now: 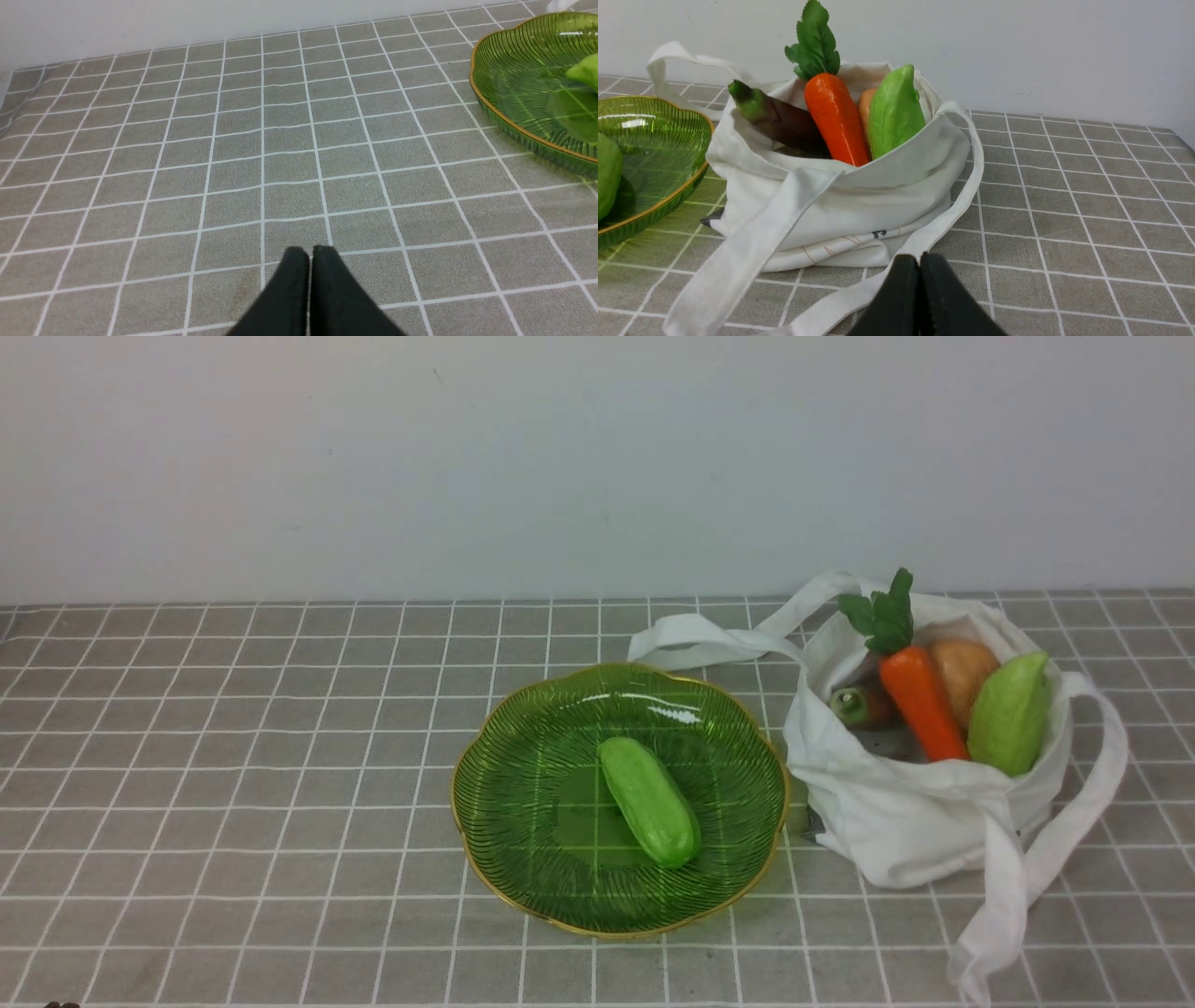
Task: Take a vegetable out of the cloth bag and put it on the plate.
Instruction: Use the right arm to grab an eggplant from the bag
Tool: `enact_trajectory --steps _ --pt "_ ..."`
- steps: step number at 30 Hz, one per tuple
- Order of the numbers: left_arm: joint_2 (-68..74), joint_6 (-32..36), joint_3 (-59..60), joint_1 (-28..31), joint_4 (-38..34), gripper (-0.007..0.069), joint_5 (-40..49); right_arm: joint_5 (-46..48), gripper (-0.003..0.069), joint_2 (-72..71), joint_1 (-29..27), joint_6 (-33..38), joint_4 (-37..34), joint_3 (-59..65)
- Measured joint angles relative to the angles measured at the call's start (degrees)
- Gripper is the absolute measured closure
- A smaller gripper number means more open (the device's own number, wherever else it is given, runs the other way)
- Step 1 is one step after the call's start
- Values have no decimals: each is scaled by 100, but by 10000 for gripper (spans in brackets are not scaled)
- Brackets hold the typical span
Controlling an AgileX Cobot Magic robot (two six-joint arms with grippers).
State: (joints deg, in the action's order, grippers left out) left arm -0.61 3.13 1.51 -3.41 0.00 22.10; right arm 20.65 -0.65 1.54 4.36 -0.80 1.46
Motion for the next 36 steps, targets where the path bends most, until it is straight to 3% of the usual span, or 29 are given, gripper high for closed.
enact_trajectory --steps 10,14,18,19,22,24,27,32,36 --pt "0 0 0 0 0 632 0 -11 673 0 0 -50 -140 0" --pt "0 0 0 0 0 632 0 -48 673 0 0 -389 -1171 6" --pt "0 0 0 0 0 632 0 -87 673 0 0 -980 -3128 12" --pt "0 0 0 0 0 632 0 -97 673 0 0 -991 -3215 12" --pt "0 0 0 0 0 632 0 -228 673 0 0 -1025 -4469 12" --pt "0 0 0 0 0 632 0 -371 673 0 0 -1019 -4800 12" --pt "0 0 0 0 0 632 0 -622 673 0 0 -707 -5109 -65" --pt "0 0 0 0 0 632 0 -613 673 377 0 945 -5010 -1598" --pt "0 0 0 0 0 632 0 397 673 1821 0 1631 -4480 -3205"
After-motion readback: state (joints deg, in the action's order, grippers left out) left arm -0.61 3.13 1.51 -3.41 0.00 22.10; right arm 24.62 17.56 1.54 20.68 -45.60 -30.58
